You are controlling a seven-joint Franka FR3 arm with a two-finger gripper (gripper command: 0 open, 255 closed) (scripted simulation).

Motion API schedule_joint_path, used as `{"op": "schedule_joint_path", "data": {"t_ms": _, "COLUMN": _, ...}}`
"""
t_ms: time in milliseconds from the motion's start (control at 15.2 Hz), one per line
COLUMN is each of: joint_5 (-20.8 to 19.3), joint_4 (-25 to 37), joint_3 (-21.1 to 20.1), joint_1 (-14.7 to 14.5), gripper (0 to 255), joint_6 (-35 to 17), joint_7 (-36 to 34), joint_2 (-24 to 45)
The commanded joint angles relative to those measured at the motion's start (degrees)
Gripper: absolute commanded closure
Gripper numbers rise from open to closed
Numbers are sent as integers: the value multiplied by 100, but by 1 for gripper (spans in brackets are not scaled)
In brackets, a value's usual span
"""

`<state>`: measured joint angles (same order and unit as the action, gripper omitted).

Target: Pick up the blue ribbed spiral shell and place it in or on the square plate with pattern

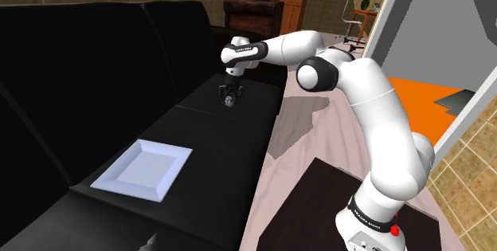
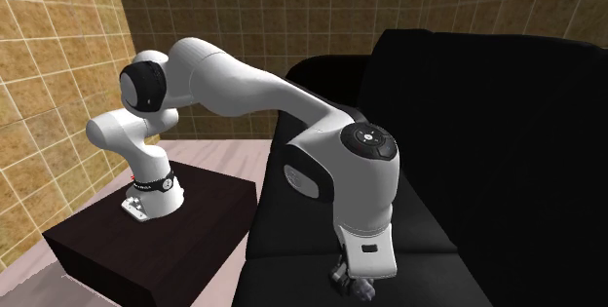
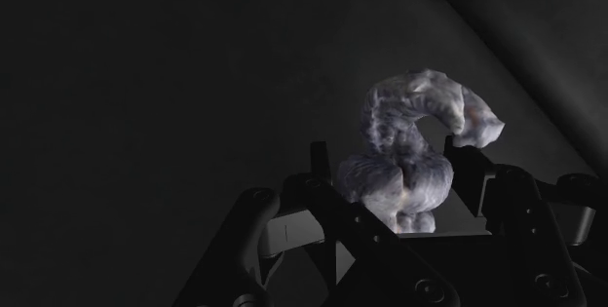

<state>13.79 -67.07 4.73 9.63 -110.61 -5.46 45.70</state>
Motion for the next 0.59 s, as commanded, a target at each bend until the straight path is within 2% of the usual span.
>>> {"op": "schedule_joint_path", "data": {"t_ms": 0, "joint_5": -9, "joint_4": 61, "joint_3": 4, "joint_1": 1, "gripper": 255, "joint_6": 95, "joint_7": -20, "joint_2": -33}}
{"op": "schedule_joint_path", "data": {"t_ms": 528, "joint_5": -45, "joint_4": 422, "joint_3": 19, "joint_1": 15, "gripper": 255, "joint_6": 597, "joint_7": -111, "joint_2": -183}}
